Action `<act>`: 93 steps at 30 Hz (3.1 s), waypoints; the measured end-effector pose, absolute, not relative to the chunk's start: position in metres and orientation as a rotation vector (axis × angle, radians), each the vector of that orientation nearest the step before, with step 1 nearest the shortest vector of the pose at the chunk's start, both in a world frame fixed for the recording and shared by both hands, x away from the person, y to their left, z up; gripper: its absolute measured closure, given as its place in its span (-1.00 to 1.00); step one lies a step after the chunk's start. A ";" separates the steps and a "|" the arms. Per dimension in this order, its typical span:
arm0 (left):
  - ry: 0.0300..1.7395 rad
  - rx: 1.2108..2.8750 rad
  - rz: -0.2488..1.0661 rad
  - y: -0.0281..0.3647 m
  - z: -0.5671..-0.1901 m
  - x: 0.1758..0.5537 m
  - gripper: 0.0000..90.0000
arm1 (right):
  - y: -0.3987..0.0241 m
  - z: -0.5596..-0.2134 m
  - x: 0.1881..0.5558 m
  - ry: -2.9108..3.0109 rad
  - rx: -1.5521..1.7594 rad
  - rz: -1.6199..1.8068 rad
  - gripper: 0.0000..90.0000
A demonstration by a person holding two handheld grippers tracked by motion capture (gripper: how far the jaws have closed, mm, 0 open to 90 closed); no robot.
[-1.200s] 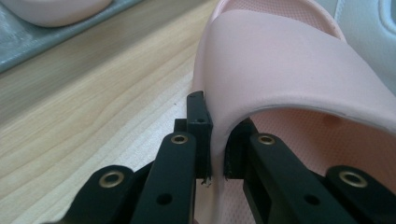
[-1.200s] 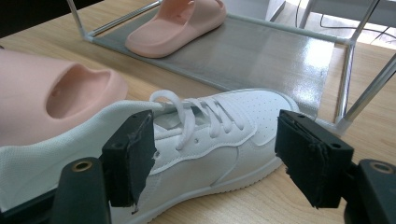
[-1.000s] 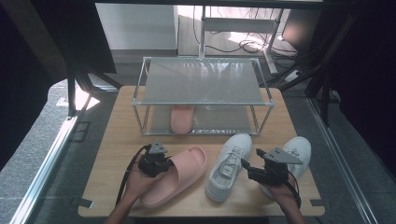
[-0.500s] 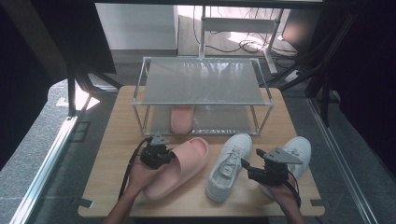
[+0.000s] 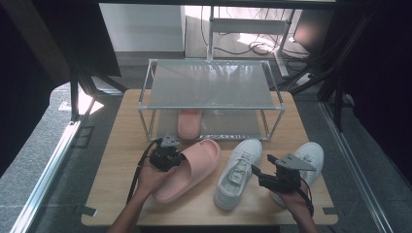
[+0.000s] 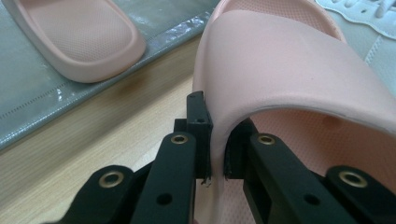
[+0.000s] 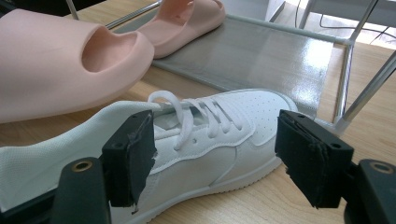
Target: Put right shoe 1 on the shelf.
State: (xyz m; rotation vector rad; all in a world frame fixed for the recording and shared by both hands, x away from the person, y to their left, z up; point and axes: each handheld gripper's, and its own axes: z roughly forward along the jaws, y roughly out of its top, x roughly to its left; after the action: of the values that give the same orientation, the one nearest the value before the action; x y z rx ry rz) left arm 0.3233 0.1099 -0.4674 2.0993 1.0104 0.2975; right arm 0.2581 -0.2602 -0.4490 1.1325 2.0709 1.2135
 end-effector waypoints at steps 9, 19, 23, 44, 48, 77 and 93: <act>1.030 2.094 0.312 0.100 -0.466 0.341 0.87 | -0.260 -0.449 0.258 2.072 1.133 1.212 -0.35; 1.033 2.109 0.329 0.086 -0.465 0.355 0.87 | -0.260 -0.450 0.258 2.070 1.137 1.214 -0.35; 1.035 2.105 0.336 0.082 -0.464 0.360 0.87 | -0.261 -0.450 0.259 2.068 1.135 1.212 -0.35; 1.078 2.101 0.353 0.044 -0.471 0.399 0.87 | -0.261 -0.450 0.258 2.072 1.132 1.214 -0.35; 1.101 2.100 0.361 0.037 -0.475 0.408 0.87 | -0.261 -0.449 0.258 2.069 1.134 1.218 -0.35; 1.157 2.086 0.438 0.013 -0.503 0.440 0.85 | -0.264 -0.451 0.259 2.063 1.147 1.221 -0.35; 1.232 2.007 0.422 0.012 -0.506 0.443 0.77 | -0.264 -0.451 0.258 2.063 1.144 1.220 -0.35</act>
State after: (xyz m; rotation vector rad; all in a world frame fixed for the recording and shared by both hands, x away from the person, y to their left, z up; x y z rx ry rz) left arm 0.4429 0.0115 -0.5060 2.0073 1.2319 0.4217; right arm 0.2582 -0.2639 -0.4506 1.1443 2.0625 1.2201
